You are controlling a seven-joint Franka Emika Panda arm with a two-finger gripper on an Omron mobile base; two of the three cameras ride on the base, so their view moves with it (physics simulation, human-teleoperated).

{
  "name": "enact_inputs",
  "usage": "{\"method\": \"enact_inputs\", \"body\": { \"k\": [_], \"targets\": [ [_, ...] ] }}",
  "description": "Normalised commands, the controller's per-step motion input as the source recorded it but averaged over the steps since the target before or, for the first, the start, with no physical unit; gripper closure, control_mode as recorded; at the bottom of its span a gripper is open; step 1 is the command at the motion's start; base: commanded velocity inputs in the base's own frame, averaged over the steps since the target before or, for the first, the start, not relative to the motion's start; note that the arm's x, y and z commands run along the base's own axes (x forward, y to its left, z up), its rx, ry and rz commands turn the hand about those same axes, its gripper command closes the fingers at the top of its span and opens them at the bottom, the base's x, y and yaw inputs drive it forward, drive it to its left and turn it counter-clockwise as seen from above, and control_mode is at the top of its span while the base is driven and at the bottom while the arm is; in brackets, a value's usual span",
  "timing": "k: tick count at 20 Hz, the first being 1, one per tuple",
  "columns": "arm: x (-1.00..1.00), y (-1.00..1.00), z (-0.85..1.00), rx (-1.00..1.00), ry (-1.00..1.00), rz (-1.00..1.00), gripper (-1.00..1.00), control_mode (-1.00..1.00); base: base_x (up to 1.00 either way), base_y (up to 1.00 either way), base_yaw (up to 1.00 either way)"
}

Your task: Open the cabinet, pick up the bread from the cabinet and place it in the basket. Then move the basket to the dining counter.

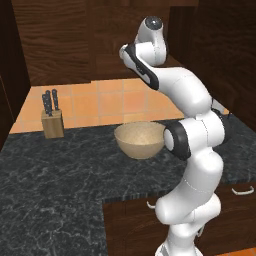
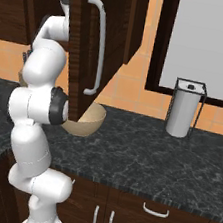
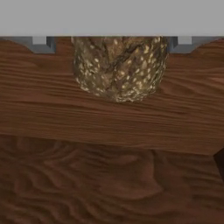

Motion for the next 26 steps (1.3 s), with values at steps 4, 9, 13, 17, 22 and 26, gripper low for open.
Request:
{"method": "enact_inputs", "body": {
  "k": [4, 9, 13, 17, 22, 26],
  "targets": [
    [0.1, 0.0, -0.28, 0.0, 0.03, 0.0, -1.0, -1.0, 0.0, 0.0, 0.0],
    [0.14, 0.0, -0.42, 0.0, 0.0, 0.0, -1.0, -1.0, 0.0, 0.0, 0.0],
    [0.19, 0.0, -0.31, 0.0, 0.0, 0.0, -1.0, -1.0, 0.0, 0.0, 0.0],
    [0.11, 0.0, -0.07, 0.0, 0.0, 0.0, -1.0, -1.0, 0.0, 0.0, 0.0],
    [0.06, 0.05, -0.2, 0.0, -0.03, 0.0, 1.0, -1.0, 0.0, 0.0, 0.0],
    [-0.06, 0.08, -0.09, 0.0, -0.23, 0.0, 1.0, -1.0, 0.0, 0.0, 0.0]
  ]
}}
